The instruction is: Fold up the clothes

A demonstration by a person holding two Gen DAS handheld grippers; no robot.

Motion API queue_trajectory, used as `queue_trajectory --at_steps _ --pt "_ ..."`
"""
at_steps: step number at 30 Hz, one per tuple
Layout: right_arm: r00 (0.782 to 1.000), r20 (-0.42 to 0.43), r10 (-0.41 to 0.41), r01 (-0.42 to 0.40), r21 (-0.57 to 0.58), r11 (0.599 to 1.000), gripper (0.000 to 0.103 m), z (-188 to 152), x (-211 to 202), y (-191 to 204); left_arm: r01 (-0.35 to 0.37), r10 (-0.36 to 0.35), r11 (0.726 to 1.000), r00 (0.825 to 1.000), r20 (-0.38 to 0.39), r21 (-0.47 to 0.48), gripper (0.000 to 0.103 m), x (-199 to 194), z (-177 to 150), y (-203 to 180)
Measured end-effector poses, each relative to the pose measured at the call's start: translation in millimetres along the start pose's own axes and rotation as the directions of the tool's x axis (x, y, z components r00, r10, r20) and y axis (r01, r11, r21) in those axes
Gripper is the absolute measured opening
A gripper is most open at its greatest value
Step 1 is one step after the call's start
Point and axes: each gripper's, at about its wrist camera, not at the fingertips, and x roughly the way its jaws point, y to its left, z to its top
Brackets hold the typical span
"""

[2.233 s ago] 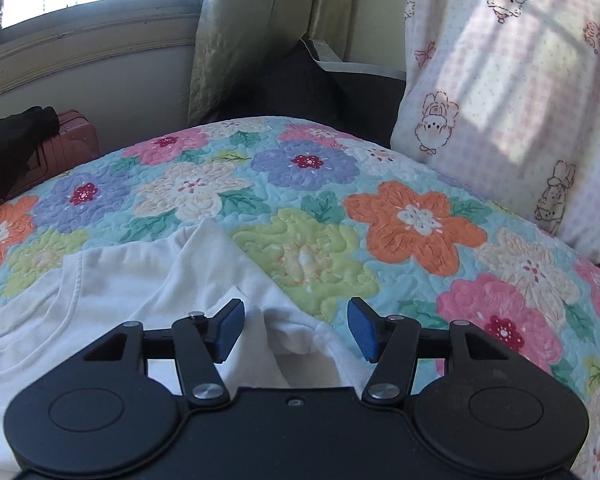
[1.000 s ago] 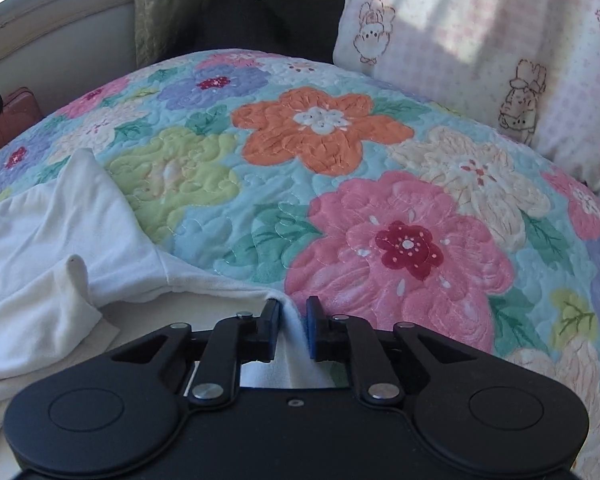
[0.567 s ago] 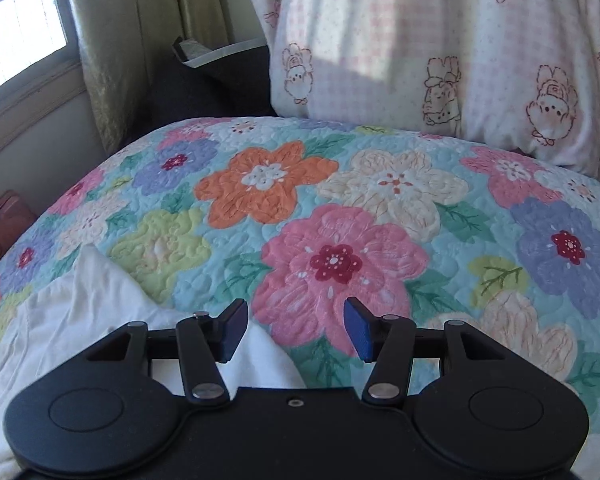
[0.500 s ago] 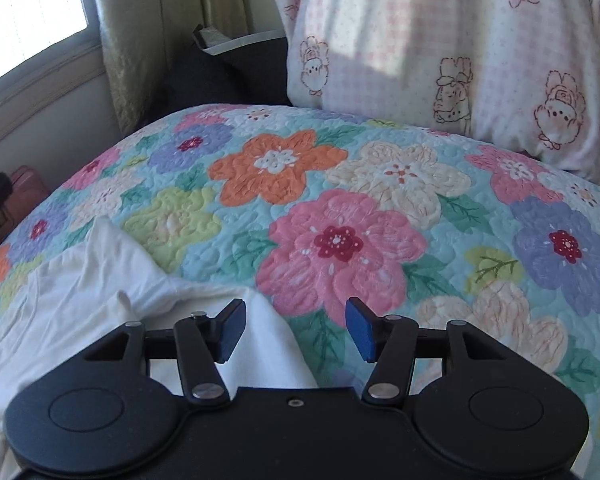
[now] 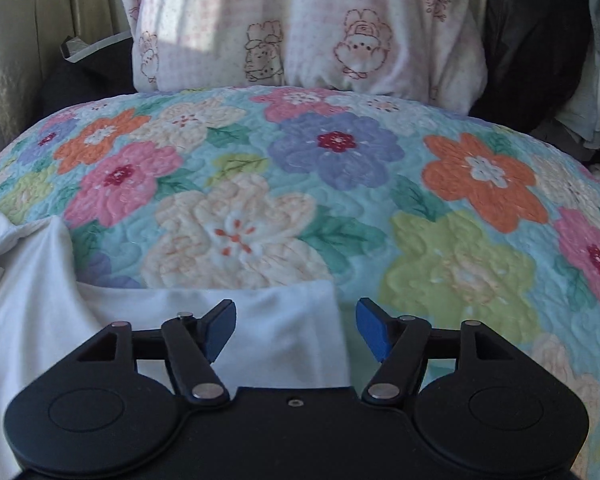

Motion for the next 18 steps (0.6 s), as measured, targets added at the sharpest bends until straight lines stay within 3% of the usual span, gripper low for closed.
queue_trajectory --at_steps 2,4,5,7,8,9,10,13,16,18 --pt "0.999 -0.012 0.039 -0.038 0.044 0.998 0.076 -4.1 9.2 -14.8 -0.004 0.004 1.000 1.000 -0.012 0.008 0.002 3.4 -0.7 -3.3" --pt "0.990 -0.016 0.138 -0.136 0.099 0.986 0.076 -7.8 21.7 -22.0 -0.013 0.014 1.000 1.000 -0.021 0.020 0.002 5.9 -1.2 -6.6" --pt "0.984 -0.011 0.178 -0.176 0.097 0.980 0.076 -9.5 28.1 -20.9 -0.020 0.021 0.999 1.000 -0.023 0.030 0.002 6.7 -1.5 -8.4" --pt "0.984 0.008 0.181 -0.181 0.012 0.983 0.075 -11.9 35.7 -8.8 -0.033 0.034 0.998 0.999 -0.027 0.044 0.002 7.9 -1.8 -11.3" --pt "0.984 0.031 0.173 -0.172 -0.037 0.984 0.056 -12.5 33.9 -2.1 -0.039 0.040 0.998 0.999 -0.028 0.046 0.002 8.0 -1.8 -12.6" --pt "0.984 0.057 0.170 -0.165 -0.079 0.983 0.016 -12.9 30.6 4.0 -0.045 0.046 0.998 0.999 -0.028 0.049 0.002 7.9 -1.8 -13.9" --pt "0.984 0.096 0.148 -0.140 -0.088 0.986 0.006 -12.6 24.7 3.9 -0.050 0.051 0.997 0.998 -0.029 0.051 0.002 7.7 -1.6 -15.1" --pt "0.977 0.208 0.040 -0.026 -0.070 0.997 0.006 -10.7 6.8 -6.7 -0.058 0.060 0.997 0.998 -0.031 0.059 0.002 7.2 -0.7 -16.3" --pt "0.990 0.141 -0.007 0.011 -0.027 1.000 0.004 -8.9 18.2 -34.4 -0.056 0.059 0.996 0.997 -0.042 0.076 0.003 7.3 -0.1 -16.9" --pt "0.993 0.118 -0.017 0.025 -0.069 0.997 0.007 -9.4 23.4 -34.7 -0.023 0.032 0.993 0.997 -0.069 0.118 0.007 5.7 0.5 -18.5"
